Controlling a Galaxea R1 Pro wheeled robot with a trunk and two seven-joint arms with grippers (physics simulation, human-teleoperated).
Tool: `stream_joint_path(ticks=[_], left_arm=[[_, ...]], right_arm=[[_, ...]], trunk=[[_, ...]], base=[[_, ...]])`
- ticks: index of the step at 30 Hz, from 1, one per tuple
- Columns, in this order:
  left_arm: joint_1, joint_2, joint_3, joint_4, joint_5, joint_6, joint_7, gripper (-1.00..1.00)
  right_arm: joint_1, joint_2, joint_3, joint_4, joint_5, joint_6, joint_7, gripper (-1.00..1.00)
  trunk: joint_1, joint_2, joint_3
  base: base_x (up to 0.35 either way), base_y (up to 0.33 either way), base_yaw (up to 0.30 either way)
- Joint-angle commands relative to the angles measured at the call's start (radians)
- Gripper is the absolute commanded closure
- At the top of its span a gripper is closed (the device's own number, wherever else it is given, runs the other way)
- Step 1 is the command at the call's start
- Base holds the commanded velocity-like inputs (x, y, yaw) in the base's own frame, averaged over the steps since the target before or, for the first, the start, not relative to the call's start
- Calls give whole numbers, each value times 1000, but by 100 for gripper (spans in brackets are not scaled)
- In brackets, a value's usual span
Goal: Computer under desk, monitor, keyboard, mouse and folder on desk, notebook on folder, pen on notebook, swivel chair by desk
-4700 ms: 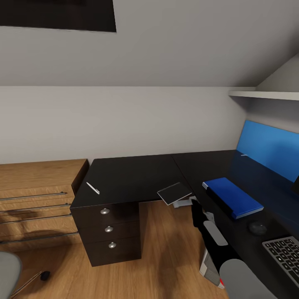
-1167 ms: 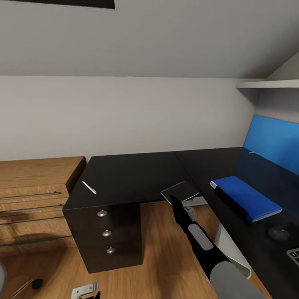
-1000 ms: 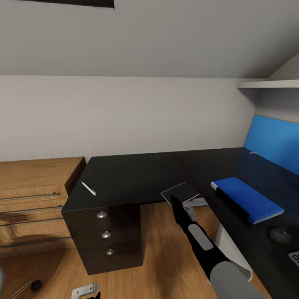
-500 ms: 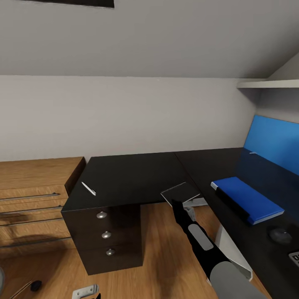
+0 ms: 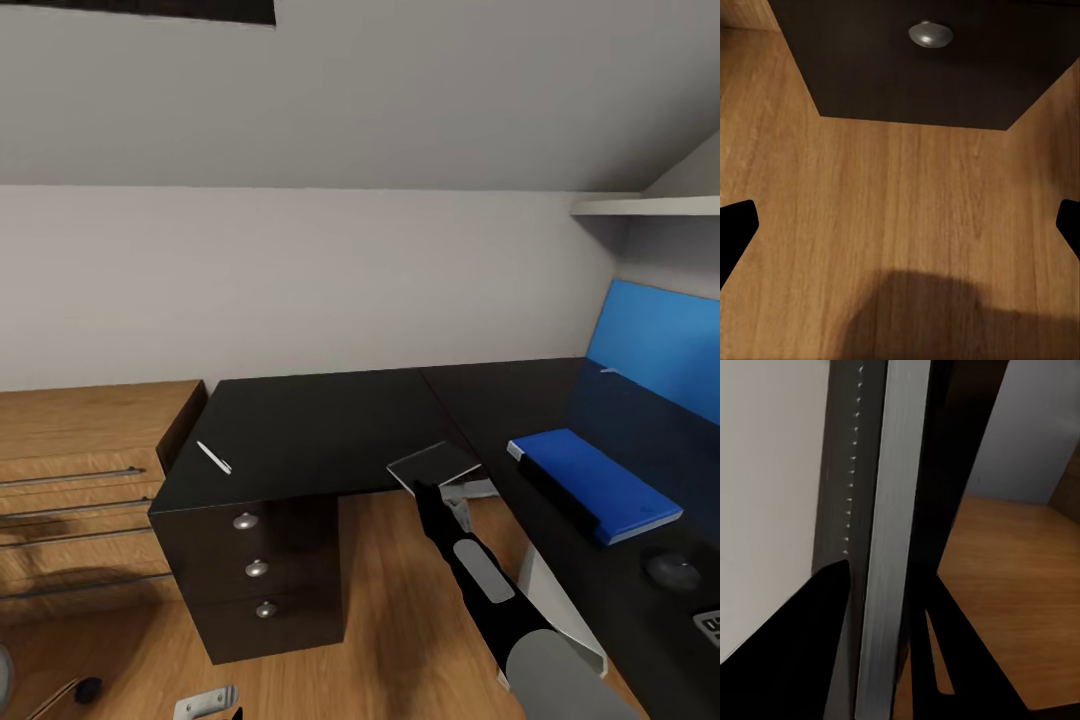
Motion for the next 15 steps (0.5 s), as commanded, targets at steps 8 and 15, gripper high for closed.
stream_joint_path(ticks=[8,15], left_arm=[[0,-1,1,-1,-8,5,-1,-100],[0,-1,1,-1,-7,4,0,-100]], right_arm=[[-1,-1,1,-6,-7,0,10,100],[0,-5,1,-12,-5,0,28,100]], trunk=[[-31,56,24],[-58,105,46]], base=[[0,0,0],[0,0,0]])
